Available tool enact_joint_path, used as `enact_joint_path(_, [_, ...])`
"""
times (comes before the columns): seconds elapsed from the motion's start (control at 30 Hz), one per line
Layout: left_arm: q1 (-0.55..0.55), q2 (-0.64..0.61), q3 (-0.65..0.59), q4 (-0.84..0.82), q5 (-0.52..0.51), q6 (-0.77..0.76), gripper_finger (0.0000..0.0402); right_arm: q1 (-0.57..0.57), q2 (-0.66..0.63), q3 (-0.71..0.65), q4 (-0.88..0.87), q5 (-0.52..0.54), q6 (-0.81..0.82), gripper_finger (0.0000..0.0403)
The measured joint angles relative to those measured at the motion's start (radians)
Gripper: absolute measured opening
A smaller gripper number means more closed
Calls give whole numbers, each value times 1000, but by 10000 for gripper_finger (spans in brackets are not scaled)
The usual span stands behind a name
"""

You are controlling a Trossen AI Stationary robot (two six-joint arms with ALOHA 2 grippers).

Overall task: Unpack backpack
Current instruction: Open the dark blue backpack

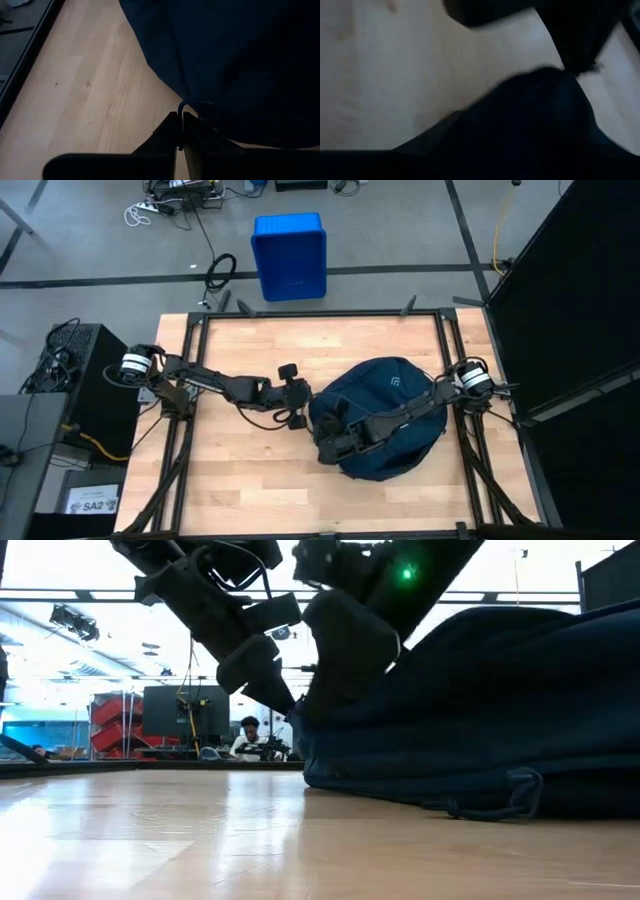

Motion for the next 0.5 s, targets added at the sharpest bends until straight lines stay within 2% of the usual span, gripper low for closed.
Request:
enact_joint_path(0.17, [-3,0,0,0,0,1,0,-23,5,0,-81,-27,58,124])
enact_joint_path(0.33, [-3,0,0,-2,1,4,0,-27,5,0,-51,-116,-1,16])
enact_joint_path(0.5, [-3,0,0,-13,0,22,0,1,5,0,49,-268,-89,2])
